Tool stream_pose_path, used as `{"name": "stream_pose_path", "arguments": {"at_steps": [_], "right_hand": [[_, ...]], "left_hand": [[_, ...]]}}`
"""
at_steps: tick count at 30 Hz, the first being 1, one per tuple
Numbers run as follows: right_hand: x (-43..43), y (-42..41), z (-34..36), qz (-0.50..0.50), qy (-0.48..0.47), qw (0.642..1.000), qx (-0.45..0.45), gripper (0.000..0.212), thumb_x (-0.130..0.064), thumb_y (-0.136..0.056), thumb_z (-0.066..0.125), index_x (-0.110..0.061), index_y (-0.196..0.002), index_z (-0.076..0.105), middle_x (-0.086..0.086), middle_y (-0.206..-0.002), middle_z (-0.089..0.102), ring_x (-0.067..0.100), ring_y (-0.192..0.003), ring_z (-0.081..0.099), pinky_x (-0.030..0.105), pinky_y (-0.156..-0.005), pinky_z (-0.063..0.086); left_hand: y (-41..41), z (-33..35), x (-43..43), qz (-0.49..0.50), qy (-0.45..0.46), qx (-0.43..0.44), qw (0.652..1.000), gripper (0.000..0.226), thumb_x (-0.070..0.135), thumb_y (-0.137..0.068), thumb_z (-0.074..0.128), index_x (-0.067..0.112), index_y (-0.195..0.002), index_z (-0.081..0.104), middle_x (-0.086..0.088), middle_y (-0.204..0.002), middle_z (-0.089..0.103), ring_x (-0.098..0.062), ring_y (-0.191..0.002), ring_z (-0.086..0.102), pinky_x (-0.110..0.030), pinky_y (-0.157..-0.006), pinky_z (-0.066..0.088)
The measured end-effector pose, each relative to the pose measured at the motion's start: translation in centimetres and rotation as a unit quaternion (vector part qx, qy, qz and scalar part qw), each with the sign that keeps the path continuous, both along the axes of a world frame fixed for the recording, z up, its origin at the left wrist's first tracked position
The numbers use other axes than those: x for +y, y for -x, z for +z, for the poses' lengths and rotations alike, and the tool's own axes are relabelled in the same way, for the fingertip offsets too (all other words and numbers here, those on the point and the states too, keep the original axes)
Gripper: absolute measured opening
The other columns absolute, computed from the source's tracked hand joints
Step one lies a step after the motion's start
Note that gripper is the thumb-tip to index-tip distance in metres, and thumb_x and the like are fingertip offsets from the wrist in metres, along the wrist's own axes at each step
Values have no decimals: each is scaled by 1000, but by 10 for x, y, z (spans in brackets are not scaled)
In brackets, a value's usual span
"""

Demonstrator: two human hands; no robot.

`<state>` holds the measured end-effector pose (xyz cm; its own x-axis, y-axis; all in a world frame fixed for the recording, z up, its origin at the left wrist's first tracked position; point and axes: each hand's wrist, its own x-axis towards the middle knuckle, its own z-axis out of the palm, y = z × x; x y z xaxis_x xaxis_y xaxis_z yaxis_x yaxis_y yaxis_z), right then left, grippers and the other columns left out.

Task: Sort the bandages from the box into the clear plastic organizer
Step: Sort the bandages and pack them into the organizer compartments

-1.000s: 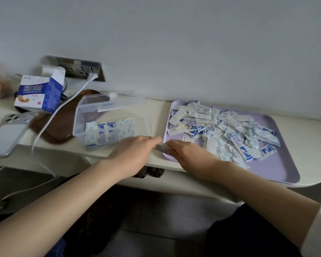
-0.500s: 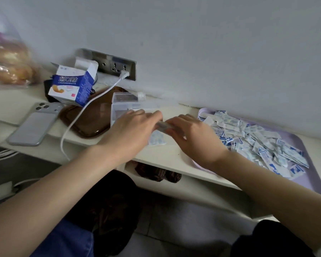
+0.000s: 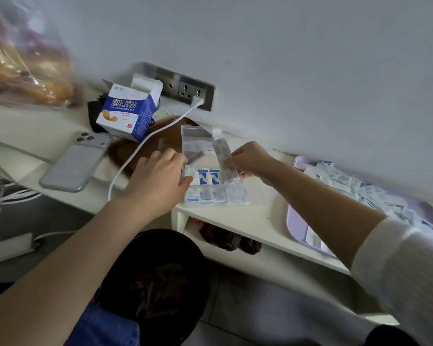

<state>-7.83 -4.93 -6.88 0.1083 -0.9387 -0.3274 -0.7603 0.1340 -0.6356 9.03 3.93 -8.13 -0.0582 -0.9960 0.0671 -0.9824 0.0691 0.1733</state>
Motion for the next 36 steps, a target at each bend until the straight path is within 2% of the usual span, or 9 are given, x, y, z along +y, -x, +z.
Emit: {"name": "stream_pose_path", "arguments": {"at_steps": [3,8,11,17,19,23,28,31,36], "right_hand": [[-4,-11,-10,6,-63,998,16,22,-6,-87,55,5,-105,60,20,-103,68,25,-83,69,29,-69,58],[-2,-24,-14,50,-111,987,101,27,-12,-90,55,1,-114,54,13,-105,65,20,-88,61,25,-80,49],[-3,-31,-15,45,-125,985,108,31,-13,-91,55,-1,-119,53,11,-113,64,21,-100,62,28,-89,50],[-3,-41,-20,43,-136,984,103,33,-11,-89,57,-2,-121,52,12,-119,61,21,-101,59,30,-93,48],[-1,-45,-22,51,-130,983,118,36,-10,-88,57,-1,-123,51,13,-116,60,22,-97,59,28,-87,48],[1,-48,-20,76,-107,979,155,33,-10,-88,58,3,-118,52,10,-93,54,14,-64,46,20,-57,38],[3,-49,-16,108,-72,972,198,27,-13,-90,56,0,-113,55,12,-107,61,17,-81,51,22,-69,46],[7,-52,-12,133,-40,963,232,9,-13,-92,49,-4,-95,50,8,-87,53,19,-80,49,18,-54,38],[10,-53,-11,150,-39,965,214,16,-11,-95,46,-2,-105,54,14,-100,56,19,-84,51,19,-56,37]], "left_hand": [[-1,-2,2,-6,-12,4,1000,43,40,-97,39,22,-136,38,2,-136,43,-20,-121,40,-36,-96,33],[2,-5,5,1,-28,9,1000,46,41,-98,35,19,-138,32,-2,-135,42,-22,-121,39,-36,-95,33],[5,-4,5,6,-41,22,999,46,41,-98,35,17,-137,32,-3,-135,42,-22,-122,39,-36,-96,33],[6,-1,7,3,-48,42,998,47,40,-99,36,16,-138,31,-3,-138,41,-20,-124,38,-36,-98,33],[6,0,7,1,-52,45,998,48,41,-99,35,16,-139,30,-3,-139,40,-20,-125,37,-36,-99,33],[6,0,6,-2,-57,52,997,48,40,-99,35,16,-139,28,-3,-140,39,-20,-126,37,-36,-99,33],[6,-1,7,0,-55,53,997,49,40,-99,35,16,-140,27,-4,-140,38,-21,-126,37,-36,-99,33],[7,-3,7,1,-48,50,998,50,40,-99,35,16,-142,27,-4,-140,39,-21,-126,37,-37,-99,33],[8,-3,7,-2,-49,52,997,51,39,-99,35,16,-144,25,-4,-142,37,-21,-128,36,-37,-101,32]]}}
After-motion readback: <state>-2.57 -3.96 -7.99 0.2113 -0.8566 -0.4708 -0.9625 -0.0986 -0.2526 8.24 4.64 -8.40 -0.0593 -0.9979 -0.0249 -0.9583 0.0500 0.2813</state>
